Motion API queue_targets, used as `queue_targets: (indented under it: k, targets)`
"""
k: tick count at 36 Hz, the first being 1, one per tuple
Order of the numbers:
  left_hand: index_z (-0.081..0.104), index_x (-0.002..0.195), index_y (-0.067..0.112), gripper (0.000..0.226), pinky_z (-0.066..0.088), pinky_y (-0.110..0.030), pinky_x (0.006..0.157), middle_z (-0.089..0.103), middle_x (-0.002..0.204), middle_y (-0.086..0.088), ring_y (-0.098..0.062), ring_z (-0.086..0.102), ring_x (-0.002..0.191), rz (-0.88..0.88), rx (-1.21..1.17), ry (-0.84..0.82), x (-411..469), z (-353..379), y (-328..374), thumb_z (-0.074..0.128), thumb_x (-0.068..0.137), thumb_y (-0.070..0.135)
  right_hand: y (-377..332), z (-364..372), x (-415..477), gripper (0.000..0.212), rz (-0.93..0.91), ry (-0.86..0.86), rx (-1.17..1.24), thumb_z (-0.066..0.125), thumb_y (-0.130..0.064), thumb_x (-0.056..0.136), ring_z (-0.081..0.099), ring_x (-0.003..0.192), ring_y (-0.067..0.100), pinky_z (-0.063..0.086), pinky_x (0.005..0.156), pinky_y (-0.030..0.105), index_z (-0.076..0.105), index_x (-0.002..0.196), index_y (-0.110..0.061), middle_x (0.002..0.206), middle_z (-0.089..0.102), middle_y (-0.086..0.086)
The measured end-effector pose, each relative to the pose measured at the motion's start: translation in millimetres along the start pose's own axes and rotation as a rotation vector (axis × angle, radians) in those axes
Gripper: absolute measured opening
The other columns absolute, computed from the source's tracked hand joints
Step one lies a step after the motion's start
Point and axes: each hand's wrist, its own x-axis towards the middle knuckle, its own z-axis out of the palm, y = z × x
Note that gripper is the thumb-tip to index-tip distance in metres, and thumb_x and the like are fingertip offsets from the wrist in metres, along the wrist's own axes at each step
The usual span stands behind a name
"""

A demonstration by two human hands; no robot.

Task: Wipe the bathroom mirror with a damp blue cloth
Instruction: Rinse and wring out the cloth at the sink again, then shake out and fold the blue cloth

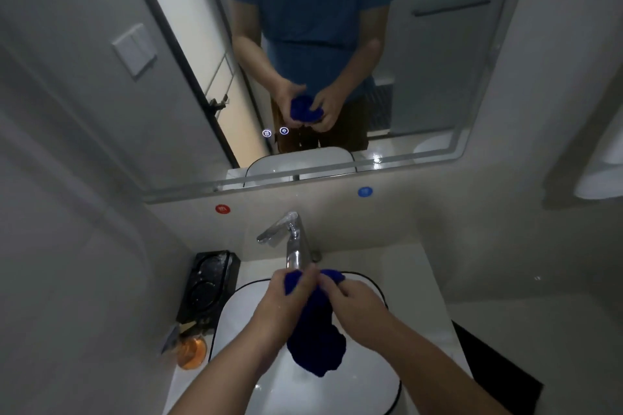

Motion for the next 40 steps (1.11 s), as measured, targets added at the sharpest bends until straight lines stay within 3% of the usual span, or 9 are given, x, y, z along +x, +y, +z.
queue_targets:
  k: [4,7,13,20,23,29,34,37,40]
  targets:
    - [0.057,0.124,0.033,0.055,0.065,-0.046,0.093,0.075,0.110,0.004,-0.013,0.077,0.096,0.230,0.199,-0.080,-26,-11,1,0.091,0.080,0.032,-17,-13,-20,0.057,0.015,0.028,-0.094,0.042,-0.051,0.111,0.064,0.069,0.013,0.050,0.073,0.028,0.067,0.076,-0.014,0.073,0.068,0.001]
    - [0.064,0.116,0.036,0.038,0.066,-0.049,0.090,0.077,0.104,0.003,-0.019,0.078,0.096,0.291,0.102,-0.056,-49,-22,4,0.086,0.085,0.035,-35,-24,-45,0.050,0.006,0.001,-0.111,0.044,-0.047,0.112,0.064,0.064,0.005,0.054,0.073,0.028,0.069,0.078,-0.020,0.070,0.070,-0.003]
    - [0.073,0.106,0.039,0.019,0.065,-0.051,0.091,0.078,0.111,-0.005,-0.029,0.077,0.105,0.336,-0.194,-0.011,-95,-64,0,0.082,0.090,0.036,-72,-38,-110,0.045,0.011,0.105,0.056,0.052,-0.036,0.111,0.081,0.084,0.030,0.060,0.100,0.054,0.073,0.099,0.001,0.087,0.081,0.018]
    - [0.068,0.119,0.045,0.037,0.048,-0.023,0.053,0.072,0.079,-0.002,-0.012,0.060,0.058,0.427,-0.015,-0.089,-141,-107,-14,0.073,0.099,0.013,-125,-20,-190,0.038,-0.243,0.307,0.413,0.053,-0.026,0.106,0.078,0.103,0.028,0.061,0.089,0.038,0.083,0.090,-0.008,0.105,0.081,0.018]
    - [0.058,0.131,0.047,0.049,0.056,-0.022,0.062,0.076,0.090,0.004,-0.005,0.068,0.065,0.372,0.200,-0.284,-167,-100,-8,0.081,0.093,0.026,-134,-13,-207,0.040,-0.272,0.262,0.436,0.062,-0.029,0.100,0.072,0.115,0.039,0.054,0.102,0.051,0.073,0.115,0.006,0.119,0.074,0.028]
    - [0.042,0.142,0.063,0.087,0.042,-0.020,0.109,0.046,0.141,0.046,0.022,0.043,0.133,0.585,0.394,-0.289,-216,-58,7,0.090,0.070,0.060,-151,-6,-242,0.048,-0.245,0.195,0.349,0.070,-0.051,0.074,0.057,0.086,0.038,0.044,0.088,0.050,0.068,0.092,-0.006,0.093,0.065,0.026]
    - [0.062,0.127,0.046,0.042,0.054,-0.015,0.095,0.074,0.119,0.028,0.007,0.070,0.111,0.685,0.140,-0.297,-246,-28,22,0.081,0.095,0.026,-157,-1,-271,0.047,-0.239,0.136,-0.018,0.054,-0.049,0.106,0.071,0.079,0.019,0.052,0.080,0.037,0.073,0.087,-0.011,0.087,0.078,0.011]
    - [0.073,0.115,0.034,0.015,0.059,-0.028,0.091,0.080,0.109,0.015,-0.002,0.075,0.102,0.713,0.119,-0.255,-253,-14,26,0.071,0.101,0.039,-152,-6,-282,0.056,-0.245,0.253,-0.154,0.046,-0.057,0.105,0.064,0.066,0.013,0.051,0.070,0.032,0.067,0.076,-0.015,0.070,0.069,-0.002]
    - [0.075,0.105,0.028,0.032,0.059,-0.042,0.091,0.081,0.100,0.004,-0.016,0.076,0.096,0.699,0.099,-0.233,-260,3,30,0.060,0.102,0.057,-140,-27,-295,0.079,-0.233,0.264,-0.210,0.048,-0.087,0.087,0.075,0.087,0.031,0.058,0.090,0.050,0.073,0.094,-0.012,0.091,0.079,0.010]
